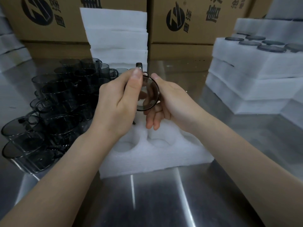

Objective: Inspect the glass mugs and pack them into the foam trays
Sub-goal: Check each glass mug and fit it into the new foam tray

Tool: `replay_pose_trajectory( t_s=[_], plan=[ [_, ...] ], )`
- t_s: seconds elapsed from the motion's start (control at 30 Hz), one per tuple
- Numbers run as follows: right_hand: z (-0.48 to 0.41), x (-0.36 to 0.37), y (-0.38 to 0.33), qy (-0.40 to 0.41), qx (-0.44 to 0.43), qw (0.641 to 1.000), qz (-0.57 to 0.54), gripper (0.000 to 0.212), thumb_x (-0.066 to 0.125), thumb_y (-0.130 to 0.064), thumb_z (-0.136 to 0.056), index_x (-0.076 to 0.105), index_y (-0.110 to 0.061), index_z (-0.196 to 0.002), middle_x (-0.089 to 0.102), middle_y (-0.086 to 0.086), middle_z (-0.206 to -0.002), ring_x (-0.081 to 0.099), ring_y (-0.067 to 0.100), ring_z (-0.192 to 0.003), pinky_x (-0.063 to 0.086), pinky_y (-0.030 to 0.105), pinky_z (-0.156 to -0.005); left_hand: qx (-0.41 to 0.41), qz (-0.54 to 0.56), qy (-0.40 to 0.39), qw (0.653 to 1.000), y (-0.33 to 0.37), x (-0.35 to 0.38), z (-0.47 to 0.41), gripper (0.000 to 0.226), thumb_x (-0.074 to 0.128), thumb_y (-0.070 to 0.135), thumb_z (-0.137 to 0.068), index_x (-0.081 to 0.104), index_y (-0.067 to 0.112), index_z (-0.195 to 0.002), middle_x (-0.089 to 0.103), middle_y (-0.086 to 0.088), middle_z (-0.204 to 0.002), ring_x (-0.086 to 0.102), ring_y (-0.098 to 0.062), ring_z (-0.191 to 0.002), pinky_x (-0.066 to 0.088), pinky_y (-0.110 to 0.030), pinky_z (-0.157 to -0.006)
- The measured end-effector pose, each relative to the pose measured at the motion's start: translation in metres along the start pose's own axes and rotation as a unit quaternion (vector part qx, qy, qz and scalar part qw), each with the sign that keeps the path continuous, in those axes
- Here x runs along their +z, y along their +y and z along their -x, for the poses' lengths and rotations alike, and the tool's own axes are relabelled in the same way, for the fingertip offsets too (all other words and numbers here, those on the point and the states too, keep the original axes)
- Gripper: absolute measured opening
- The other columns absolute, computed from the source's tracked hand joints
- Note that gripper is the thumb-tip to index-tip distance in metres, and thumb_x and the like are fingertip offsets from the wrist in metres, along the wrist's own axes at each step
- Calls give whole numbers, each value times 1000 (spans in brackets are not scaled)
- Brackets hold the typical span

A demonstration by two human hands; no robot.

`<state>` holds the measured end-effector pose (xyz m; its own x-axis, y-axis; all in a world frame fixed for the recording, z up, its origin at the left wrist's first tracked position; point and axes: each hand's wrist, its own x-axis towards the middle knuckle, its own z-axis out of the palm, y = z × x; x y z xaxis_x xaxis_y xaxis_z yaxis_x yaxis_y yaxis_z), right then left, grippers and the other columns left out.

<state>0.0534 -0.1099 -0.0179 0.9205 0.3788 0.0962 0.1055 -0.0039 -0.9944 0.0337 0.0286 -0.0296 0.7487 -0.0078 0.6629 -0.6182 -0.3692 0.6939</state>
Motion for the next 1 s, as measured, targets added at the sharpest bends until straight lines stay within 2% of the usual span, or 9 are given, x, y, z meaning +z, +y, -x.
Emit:
replay_pose_trajectory(
  t_s=[0.13,0.23,0.37,0.47,0.57,0.63,0.73,0.87,1.0],
  plan=[
    [1,-6,-3,-44,42,998,-25,54,28,-55,-102,59,-12,-93,62,11,-60,66,28,-51,52,26,-42,-23,22,-43,999,-4,-1,-2,60,25,40,-100,62,-7,-98,66,-18,-84,65,-17,-82,48,-19,-77],
    [1,-11,-4,-47,53,997,-42,50,34,-58,-99,61,-16,-95,66,8,-62,66,23,-51,52,24,-42,-21,30,-101,994,-2,-1,-3,65,21,45,-99,59,-7,-109,64,-25,-103,61,-33,-100,49,-45,-92],
    [-1,-16,-5,-61,68,990,-103,50,55,-50,-89,63,-5,-110,69,14,-82,70,24,-63,55,25,-46,-25,80,-118,990,1,-1,-3,54,17,36,-102,57,16,-131,61,3,-130,51,-5,-127,38,-33,-111],
    [-1,-17,-4,-64,40,990,-121,54,60,-46,-81,63,-4,-115,67,17,-97,68,28,-82,57,31,-54,-5,71,-98,993,4,-1,-3,49,18,31,-102,48,19,-138,49,5,-145,39,2,-136,29,-27,-116],
    [-3,-22,-3,-6,-29,992,-125,35,63,-35,-89,60,-5,-107,67,14,-96,66,31,-83,60,41,-63,-12,71,-37,997,3,-5,-3,46,21,33,-101,45,24,-139,54,8,-139,46,0,-130,36,-26,-111],
    [-3,-26,-2,32,-68,991,-109,22,67,-26,-87,56,-10,-97,64,9,-91,64,32,-82,60,44,-69,-51,77,22,996,-1,-7,-5,44,26,35,-99,56,25,-131,62,11,-127,56,1,-119,43,-22,-103],
    [-4,-28,0,65,-88,994,-12,26,61,-23,-79,61,-20,-105,63,1,-88,64,19,-77,56,34,-71,-102,43,71,991,-8,-8,-10,28,43,22,-98,70,28,-103,71,12,-102,64,-4,-104,49,-30,-98],
    [1,-26,-1,52,-121,976,176,34,55,-8,-90,64,-26,-118,63,-6,-99,61,1,-91,50,19,-80,-157,-5,48,986,-17,-7,-12,23,54,13,-93,69,30,-95,71,10,-96,64,-8,-100,48,-26,-94],
    [5,-30,-5,20,-92,954,283,41,50,0,-91,65,-23,-121,58,-2,-115,58,10,-107,46,33,-102,-179,-56,19,982,-19,-6,-12,21,55,15,-92,71,28,-95,70,11,-95,62,-3,-93,43,-12,-79]
  ],
)
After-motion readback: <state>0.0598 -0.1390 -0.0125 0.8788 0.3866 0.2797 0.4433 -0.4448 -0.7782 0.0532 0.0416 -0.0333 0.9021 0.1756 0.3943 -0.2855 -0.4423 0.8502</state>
